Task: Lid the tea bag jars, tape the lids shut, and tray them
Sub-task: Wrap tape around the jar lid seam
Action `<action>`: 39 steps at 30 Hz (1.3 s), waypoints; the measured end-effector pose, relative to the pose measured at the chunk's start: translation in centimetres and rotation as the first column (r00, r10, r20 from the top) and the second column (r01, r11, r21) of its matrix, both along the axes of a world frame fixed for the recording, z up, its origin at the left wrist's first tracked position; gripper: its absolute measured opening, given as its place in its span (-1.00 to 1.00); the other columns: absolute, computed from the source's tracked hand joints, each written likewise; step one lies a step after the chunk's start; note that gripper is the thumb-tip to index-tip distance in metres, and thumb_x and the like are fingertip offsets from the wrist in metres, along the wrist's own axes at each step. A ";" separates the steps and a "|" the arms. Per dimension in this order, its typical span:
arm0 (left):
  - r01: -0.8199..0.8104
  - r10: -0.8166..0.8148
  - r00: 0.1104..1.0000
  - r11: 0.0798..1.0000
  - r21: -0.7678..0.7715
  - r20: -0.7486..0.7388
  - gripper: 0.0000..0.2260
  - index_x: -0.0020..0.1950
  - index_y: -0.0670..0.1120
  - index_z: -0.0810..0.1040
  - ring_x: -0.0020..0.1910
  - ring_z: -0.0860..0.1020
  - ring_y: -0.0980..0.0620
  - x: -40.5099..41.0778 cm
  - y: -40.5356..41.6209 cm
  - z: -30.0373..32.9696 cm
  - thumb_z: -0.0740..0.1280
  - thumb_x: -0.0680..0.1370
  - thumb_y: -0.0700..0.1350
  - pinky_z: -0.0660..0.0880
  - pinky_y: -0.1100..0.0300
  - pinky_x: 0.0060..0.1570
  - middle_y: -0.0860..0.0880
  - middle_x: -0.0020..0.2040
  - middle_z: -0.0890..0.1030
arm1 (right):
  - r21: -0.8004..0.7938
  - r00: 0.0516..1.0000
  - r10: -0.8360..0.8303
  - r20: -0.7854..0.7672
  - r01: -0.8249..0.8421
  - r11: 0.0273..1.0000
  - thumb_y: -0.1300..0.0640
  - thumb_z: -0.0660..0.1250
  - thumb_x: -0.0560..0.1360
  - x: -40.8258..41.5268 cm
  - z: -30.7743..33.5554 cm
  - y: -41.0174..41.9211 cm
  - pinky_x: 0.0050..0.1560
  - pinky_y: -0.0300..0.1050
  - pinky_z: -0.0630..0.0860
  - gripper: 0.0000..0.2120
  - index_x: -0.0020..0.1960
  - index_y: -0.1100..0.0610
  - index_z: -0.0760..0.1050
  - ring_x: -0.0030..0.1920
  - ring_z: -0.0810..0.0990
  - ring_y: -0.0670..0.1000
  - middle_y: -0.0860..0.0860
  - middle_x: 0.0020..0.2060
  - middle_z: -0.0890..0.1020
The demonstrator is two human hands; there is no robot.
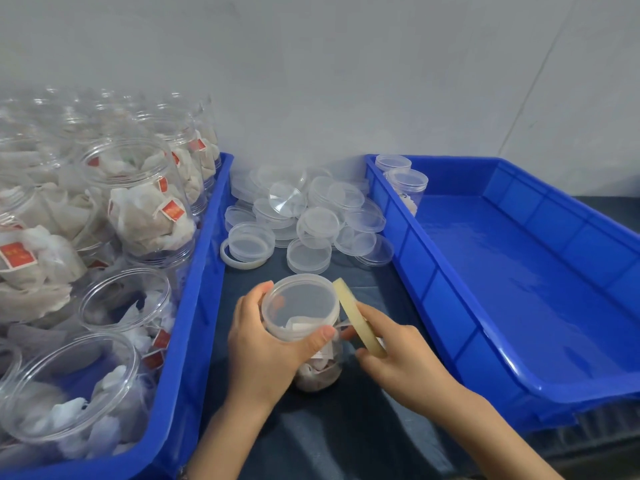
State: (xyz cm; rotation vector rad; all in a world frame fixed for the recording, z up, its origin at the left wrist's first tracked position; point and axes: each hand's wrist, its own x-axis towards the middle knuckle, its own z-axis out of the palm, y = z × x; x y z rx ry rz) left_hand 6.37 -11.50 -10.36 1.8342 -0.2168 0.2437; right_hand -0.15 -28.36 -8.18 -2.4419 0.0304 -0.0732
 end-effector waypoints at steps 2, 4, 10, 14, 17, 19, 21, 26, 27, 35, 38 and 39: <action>0.015 -0.016 1.000 1.000 0.017 0.008 -0.05 0.30 -0.05 0.43 0.10 0.49 0.09 0.2 0.0 0.3 0.41 -0.01 0.35 0.45 0.14 0.10 0.08 0.11 0.47 | 0.063 0.999 -0.021 -0.048 0.024 0.998 0.09 0.26 0.49 -0.2 -0.5 -0.2 -0.15 -0.02 0.54 -0.58 0.30 -0.14 0.28 -0.20 0.57 -0.04 -0.13 -0.08 0.62; 0.046 -0.046 0.999 0.999 0.000 -0.009 -0.05 0.32 -0.04 0.44 0.08 0.51 0.12 0.4 0.1 0.5 0.42 -0.01 0.33 0.48 0.13 0.10 0.09 0.10 0.47 | 0.085 0.997 -0.064 -0.048 0.068 0.994 -0.02 0.30 0.46 -0.2 -0.6 -0.7 -0.25 -0.10 0.49 -0.71 0.12 -0.23 0.33 -0.33 0.52 -0.10 -0.21 -0.30 0.58; 0.087 -0.087 0.996 0.996 -0.011 -0.007 -0.05 0.34 -0.06 0.44 0.08 0.52 0.20 0.3 0.3 1.1 0.46 -0.01 0.27 0.50 0.13 0.11 0.08 0.12 0.48 | -0.422 0.958 -0.139 0.253 0.238 0.875 0.03 0.38 0.28 1.1 1.9 -2.9 -0.47 -0.25 0.15 -0.79 -0.32 0.00 0.32 -0.43 0.29 0.04 -0.06 -0.55 0.31; 0.130 -0.130 0.991 0.991 0.017 -0.010 -0.02 0.33 -0.04 0.45 0.10 0.54 0.17 0.2 0.6 0.8 0.60 -0.02 0.28 0.51 0.16 0.10 0.07 0.13 0.55 | -0.468 0.945 -0.240 0.222 0.319 0.824 0.03 0.30 0.32 3.2 2.6 -3.5 -0.43 -0.12 0.20 -0.80 -0.34 0.11 0.33 -0.41 0.27 0.06 -0.01 -0.50 0.31; 0.175 -0.182 0.981 0.979 -0.107 -0.062 -0.16 0.25 0.09 0.48 0.03 0.58 0.28 -0.1 0.8 0.8 0.51 -0.01 0.25 0.53 0.34 -0.01 0.19 0.06 0.60 | -0.426 0.939 -0.260 0.225 0.334 0.841 0.03 0.29 0.33 4.5 2.5 -3.4 -0.47 -0.16 0.13 -0.71 -0.41 0.07 0.20 -0.48 0.25 -0.03 -0.02 -0.53 0.29; 0.204 -0.227 0.970 0.954 -0.219 -0.089 -0.26 0.15 0.11 0.49 -0.02 0.61 0.22 0.0 0.9 1.0 0.53 0.00 0.19 0.53 0.37 -0.10 0.12 0.00 0.64 | -0.409 0.945 -0.230 0.234 0.311 0.858 0.01 0.29 0.34 5.1 2.3 -3.1 -0.48 -0.18 0.12 -0.72 -0.41 0.05 0.23 -0.49 0.26 -0.06 -0.04 -0.54 0.32; 0.226 -0.264 0.960 0.925 -0.306 -0.089 -0.30 0.10 0.07 0.46 -0.07 0.65 0.10 0.0 0.9 1.3 0.54 0.00 0.12 0.55 0.31 -0.16 -0.03 -0.04 0.67 | -0.416 0.954 -0.203 0.221 0.280 0.865 -0.02 0.29 0.35 5.5 2.1 -2.9 -0.48 -0.20 0.12 -0.78 -0.35 0.04 0.32 -0.46 0.29 -0.05 -0.06 -0.52 0.36; 0.367 -0.434 0.897 0.836 -0.408 -0.084 -0.21 0.17 0.01 0.36 -0.10 0.66 0.04 0.3 0.6 2.0 0.56 0.00 0.04 0.53 0.32 -0.22 -0.04 -0.08 0.69 | -0.432 0.984 -0.136 0.116 0.173 0.885 -0.09 0.27 0.38 6.1 1.7 -1.7 -0.46 -0.20 0.15 -0.76 -0.30 0.06 0.38 -0.41 0.33 -0.03 -0.10 -0.48 0.39; 0.400 -0.475 0.875 0.817 -0.416 -0.091 -0.19 0.20 0.01 0.35 -0.07 0.66 0.03 0.3 0.6 1.9 0.56 0.00 0.03 0.53 0.31 -0.19 -0.04 -0.05 0.68 | -0.432 0.988 -0.121 0.099 0.152 0.889 -0.07 0.26 0.38 6.0 1.6 -1.4 -0.46 -0.20 0.14 -0.76 -0.33 0.06 0.34 -0.41 0.33 -0.03 -0.10 -0.49 0.38; 0.456 -0.480 0.857 0.876 -0.155 -0.187 -0.21 0.20 0.06 0.35 0.28 0.39 0.13 0.7 0.8 1.8 0.42 0.08 0.39 0.38 0.24 0.21 0.06 0.25 0.45 | -0.523 0.978 -0.159 0.134 0.206 0.827 -0.03 0.22 0.42 4.8 0.7 -0.1 -0.47 -0.15 0.05 -0.73 -0.31 0.04 0.19 -0.37 0.31 0.05 -0.08 -0.44 0.35; 0.283 -0.283 0.950 0.959 -0.020 -0.134 -0.58 0.12 0.22 0.44 0.23 0.33 0.17 0.7 0.6 1.4 0.28 0.29 0.26 0.31 0.26 0.21 0.12 0.12 0.45 | -0.522 0.964 -0.192 0.183 0.261 0.812 0.05 0.20 0.42 4.2 0.7 0.3 -0.49 -0.13 0.03 -0.85 -0.20 0.07 0.24 -0.35 0.36 0.08 -0.04 -0.35 0.47; 0.231 -0.237 0.964 0.971 -0.061 -0.120 -0.68 0.12 0.24 0.45 0.18 0.39 0.21 0.7 0.7 1.3 0.31 0.37 0.17 0.34 0.31 0.17 0.14 0.08 0.48 | -0.519 0.966 -0.186 0.181 0.254 0.816 0.08 0.20 0.41 4.0 0.6 0.4 -0.50 -0.13 0.03 -0.86 -0.16 0.08 0.24 -0.36 0.35 0.09 -0.03 -0.34 0.47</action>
